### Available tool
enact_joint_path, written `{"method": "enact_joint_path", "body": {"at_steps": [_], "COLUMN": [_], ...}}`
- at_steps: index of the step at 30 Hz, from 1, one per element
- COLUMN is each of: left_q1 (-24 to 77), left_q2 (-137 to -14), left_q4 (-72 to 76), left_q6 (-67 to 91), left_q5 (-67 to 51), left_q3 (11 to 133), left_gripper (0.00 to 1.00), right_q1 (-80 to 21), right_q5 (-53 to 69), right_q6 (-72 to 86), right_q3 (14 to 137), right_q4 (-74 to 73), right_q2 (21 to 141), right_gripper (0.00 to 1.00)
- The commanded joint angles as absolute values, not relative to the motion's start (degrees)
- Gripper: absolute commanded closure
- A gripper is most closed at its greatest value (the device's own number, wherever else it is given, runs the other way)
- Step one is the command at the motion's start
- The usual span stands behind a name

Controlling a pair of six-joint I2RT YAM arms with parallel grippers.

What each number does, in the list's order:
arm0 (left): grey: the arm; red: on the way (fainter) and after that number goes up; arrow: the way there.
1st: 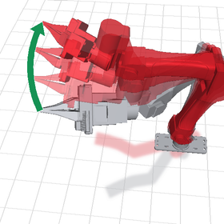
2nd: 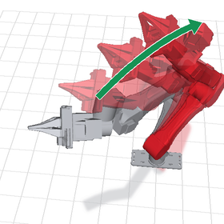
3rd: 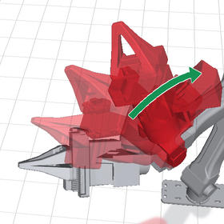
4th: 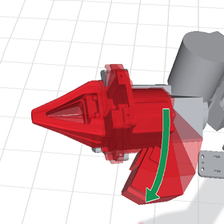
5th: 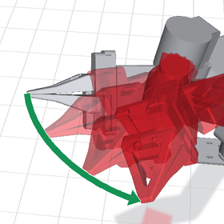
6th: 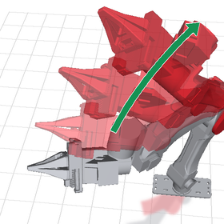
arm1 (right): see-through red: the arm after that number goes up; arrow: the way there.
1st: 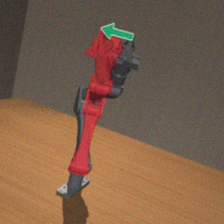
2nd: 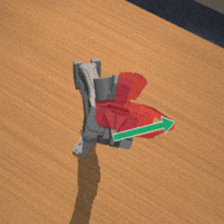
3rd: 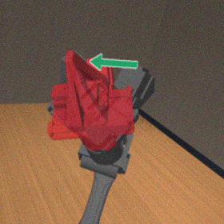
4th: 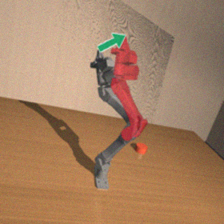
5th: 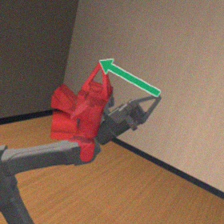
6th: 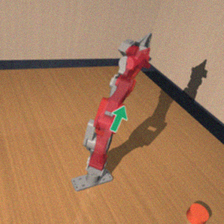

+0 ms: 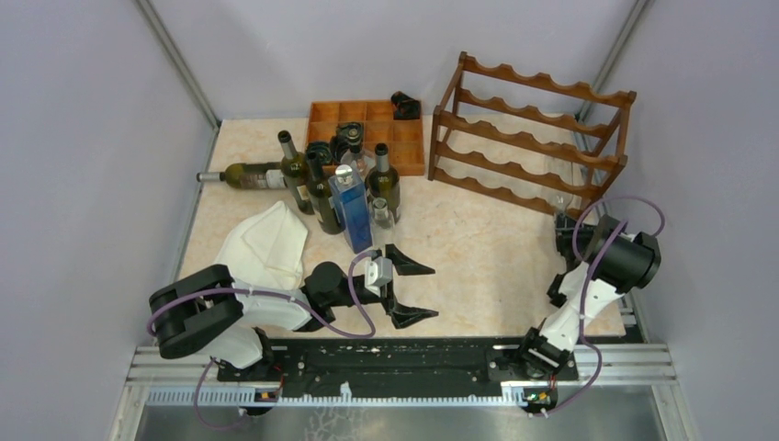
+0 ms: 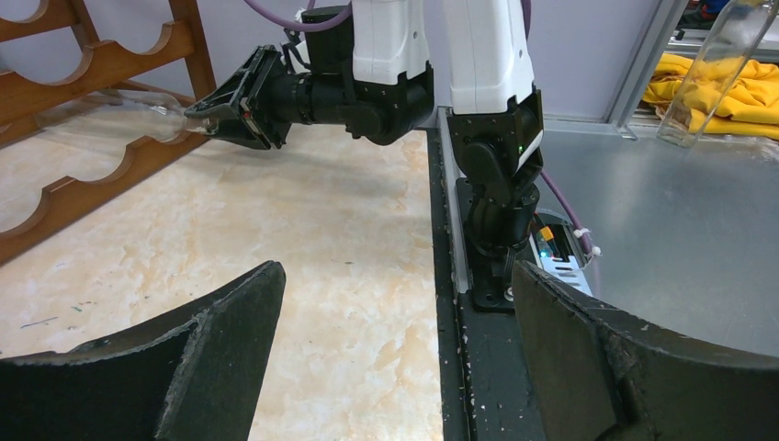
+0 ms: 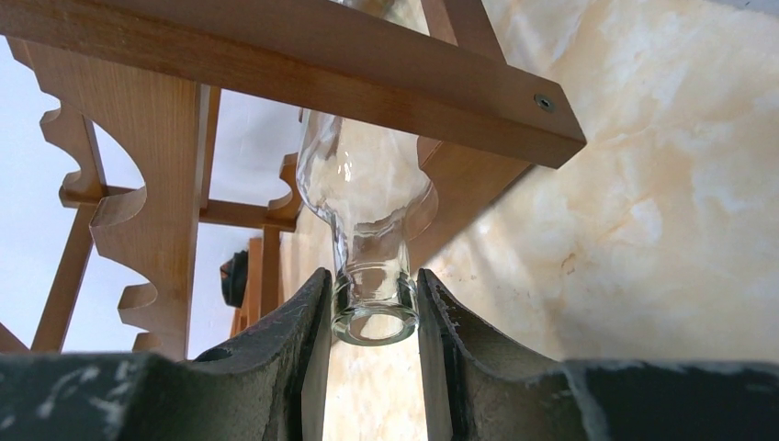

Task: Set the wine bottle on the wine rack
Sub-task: Adjust the wine bottle in the wine rack.

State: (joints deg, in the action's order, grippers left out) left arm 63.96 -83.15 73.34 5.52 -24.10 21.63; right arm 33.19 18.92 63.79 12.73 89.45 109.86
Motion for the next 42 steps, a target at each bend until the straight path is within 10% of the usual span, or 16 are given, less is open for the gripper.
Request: {"method": "enact_joint_path", "body": {"at_steps": [1, 37, 42], "left_q1": [63.72, 63.72, 63.72], "left_q2": [-83.5, -83.26, -83.05], "left_q4": [75.64, 76.14, 75.79], "left_q6": [5.18, 5.34, 5.12], "left_q5": [-25.38, -25.65, -25.53], "left_q3": [22.91, 22.68, 22.74], "left_gripper": [0.01, 0.01, 0.01], "right_q1": [30.34, 25.93, 25.96], "right_q5": [14.79, 9.19, 11.85], "right_q6": [64.94, 63.63, 64.05], "right_q3": [11.42, 7.53, 6.81], "right_q4": [98.54, 97.57, 98.45], "right_q2": [107.17, 102.38, 106.98], "right_gripper": [1.0, 1.0, 0.87]}}
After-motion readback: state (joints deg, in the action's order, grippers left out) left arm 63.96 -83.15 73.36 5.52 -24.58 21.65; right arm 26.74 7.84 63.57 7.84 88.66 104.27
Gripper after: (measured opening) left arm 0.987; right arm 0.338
